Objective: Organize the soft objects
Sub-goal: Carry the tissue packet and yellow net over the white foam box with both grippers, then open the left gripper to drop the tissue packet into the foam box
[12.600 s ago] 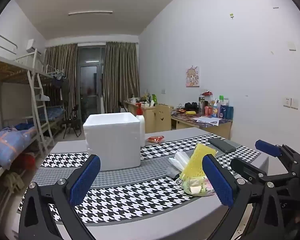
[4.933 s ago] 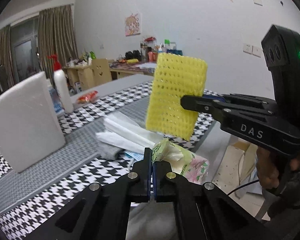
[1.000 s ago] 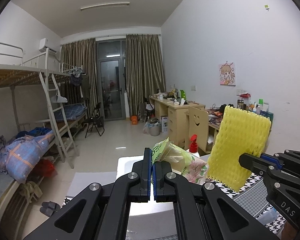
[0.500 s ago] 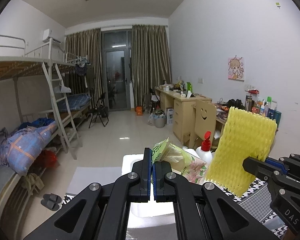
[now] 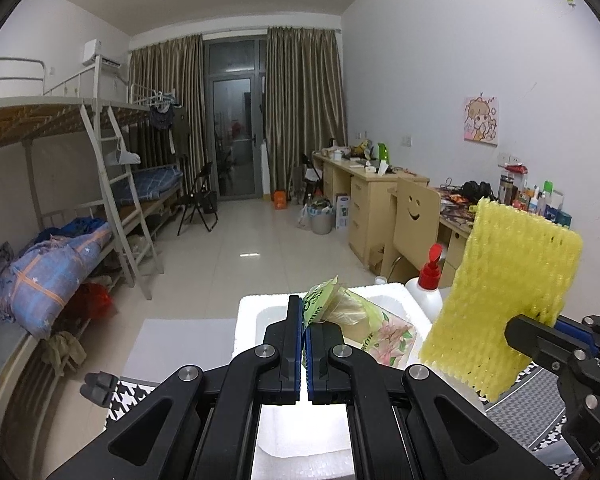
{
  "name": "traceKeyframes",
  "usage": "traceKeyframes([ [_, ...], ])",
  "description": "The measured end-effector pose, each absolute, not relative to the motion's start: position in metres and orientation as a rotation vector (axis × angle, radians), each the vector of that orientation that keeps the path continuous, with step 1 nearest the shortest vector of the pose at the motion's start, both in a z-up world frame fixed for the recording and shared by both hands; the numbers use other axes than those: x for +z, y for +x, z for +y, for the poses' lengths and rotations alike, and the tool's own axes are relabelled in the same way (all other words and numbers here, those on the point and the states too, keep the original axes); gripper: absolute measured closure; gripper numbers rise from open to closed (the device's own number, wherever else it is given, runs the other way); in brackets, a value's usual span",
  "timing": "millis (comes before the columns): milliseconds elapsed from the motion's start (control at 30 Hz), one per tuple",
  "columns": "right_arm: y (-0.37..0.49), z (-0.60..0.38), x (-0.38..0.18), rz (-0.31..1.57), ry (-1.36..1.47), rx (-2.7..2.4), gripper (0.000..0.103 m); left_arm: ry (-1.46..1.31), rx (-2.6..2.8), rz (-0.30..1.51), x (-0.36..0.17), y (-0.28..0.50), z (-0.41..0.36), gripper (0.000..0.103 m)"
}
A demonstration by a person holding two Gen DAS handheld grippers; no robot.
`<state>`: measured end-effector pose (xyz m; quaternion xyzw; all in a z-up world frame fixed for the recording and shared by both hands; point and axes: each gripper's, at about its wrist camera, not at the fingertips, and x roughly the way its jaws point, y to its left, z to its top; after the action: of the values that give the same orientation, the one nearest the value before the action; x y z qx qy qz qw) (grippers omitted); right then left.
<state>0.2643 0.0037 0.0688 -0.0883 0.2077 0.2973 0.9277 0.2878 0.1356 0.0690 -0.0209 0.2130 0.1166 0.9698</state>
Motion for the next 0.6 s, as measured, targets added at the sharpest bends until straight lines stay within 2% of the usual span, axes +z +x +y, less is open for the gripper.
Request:
traceKeyframes([
  [267, 0.267, 0.007, 0.065, 0.446, -0.179, 0.609, 0.093, -0.045, 0.209, 0.487, 0.052, 0.304, 0.141, 0.101],
  [333, 0.271, 0.007, 0.066, 0.448, -0.178, 0.607, 0.093, -0.054, 0.201, 0.511, 0.047, 0.306, 0.142, 0.091],
  [367, 0.272, 0.007, 0.067, 0.448, -0.178, 0.606, 0.093, -0.059, 0.198, 0.523, 0.045, 0.306, 0.143, 0.074],
  [400, 0.273, 0.007, 0.067, 0.447, -0.176, 0.606, 0.093, -0.062, 0.196, 0.522, 0.044, 0.305, 0.144, 0.053],
  [433, 0.273, 0.007, 0.067, 0.446, -0.176, 0.605, 0.093, -0.065, 0.202, 0.513, 0.044, 0.303, 0.146, 0.041],
  [467, 0.273, 0.007, 0.067, 0.444, -0.177, 0.606, 0.092, -0.065, 0.220, 0.491, 0.046, 0.299, 0.148, 0.023],
  [500, 0.272, 0.008, 0.067, 0.442, -0.177, 0.605, 0.092, -0.065, 0.230, 0.475, 0.048, 0.295, 0.149, 0.015],
  [600, 0.274, 0.008, 0.067, 0.442, -0.174, 0.603, 0.092, -0.076, 0.245, 0.431, 0.057, 0.283, 0.154, 0.002],
])
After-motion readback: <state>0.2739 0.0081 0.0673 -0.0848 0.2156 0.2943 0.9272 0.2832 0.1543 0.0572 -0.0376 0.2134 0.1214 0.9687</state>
